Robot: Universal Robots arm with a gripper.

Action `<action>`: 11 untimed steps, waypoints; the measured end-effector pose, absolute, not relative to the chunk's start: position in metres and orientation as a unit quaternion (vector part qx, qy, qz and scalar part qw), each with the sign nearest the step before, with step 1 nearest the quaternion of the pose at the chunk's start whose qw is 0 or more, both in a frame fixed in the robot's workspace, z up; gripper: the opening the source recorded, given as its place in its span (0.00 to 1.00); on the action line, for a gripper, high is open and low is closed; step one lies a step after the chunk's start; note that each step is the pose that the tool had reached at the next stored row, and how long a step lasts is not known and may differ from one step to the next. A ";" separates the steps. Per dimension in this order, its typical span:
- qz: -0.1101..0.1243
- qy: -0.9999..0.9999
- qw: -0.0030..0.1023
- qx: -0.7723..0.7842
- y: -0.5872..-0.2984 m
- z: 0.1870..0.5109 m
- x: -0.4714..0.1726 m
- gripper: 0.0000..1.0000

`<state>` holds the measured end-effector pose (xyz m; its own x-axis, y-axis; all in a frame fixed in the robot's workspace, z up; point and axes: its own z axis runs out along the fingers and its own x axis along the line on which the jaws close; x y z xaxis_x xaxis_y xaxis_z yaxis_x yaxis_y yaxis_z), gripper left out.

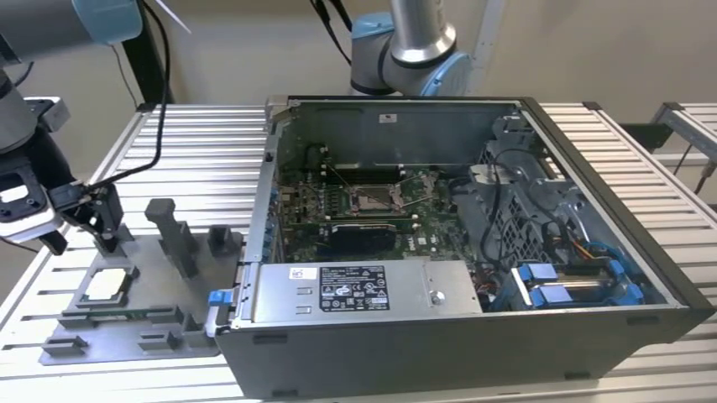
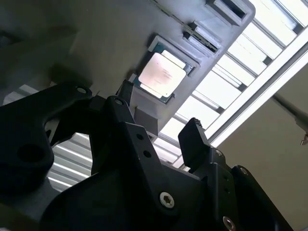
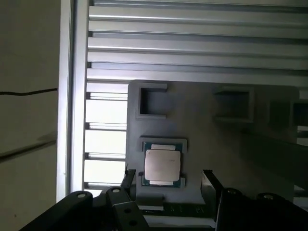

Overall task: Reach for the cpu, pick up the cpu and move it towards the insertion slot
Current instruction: 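Pick up the cpu and move it towards the insertion slot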

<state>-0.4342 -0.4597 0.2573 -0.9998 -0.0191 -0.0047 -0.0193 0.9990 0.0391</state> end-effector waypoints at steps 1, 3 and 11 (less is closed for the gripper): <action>0.020 1.000 0.002 -0.010 -0.460 0.257 -0.434 1.00; 0.019 1.000 0.002 -0.010 -0.460 0.256 -0.434 1.00; 0.020 1.000 0.002 -0.010 -0.462 0.246 -0.434 1.00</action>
